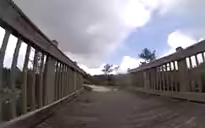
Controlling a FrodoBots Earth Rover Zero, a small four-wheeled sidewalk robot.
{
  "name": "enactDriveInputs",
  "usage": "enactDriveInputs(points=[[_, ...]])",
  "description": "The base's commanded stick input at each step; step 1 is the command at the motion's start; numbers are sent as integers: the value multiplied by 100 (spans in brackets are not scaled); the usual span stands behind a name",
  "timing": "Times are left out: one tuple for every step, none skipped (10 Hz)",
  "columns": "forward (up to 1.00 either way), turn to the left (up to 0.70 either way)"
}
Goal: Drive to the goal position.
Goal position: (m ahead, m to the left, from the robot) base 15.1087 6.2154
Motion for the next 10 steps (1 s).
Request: enactDriveInputs(points=[[85,0],[85,0],[85,0],[85,0],[85,0],[85,0],[85,0],[85,0],[85,0],[85,0]])
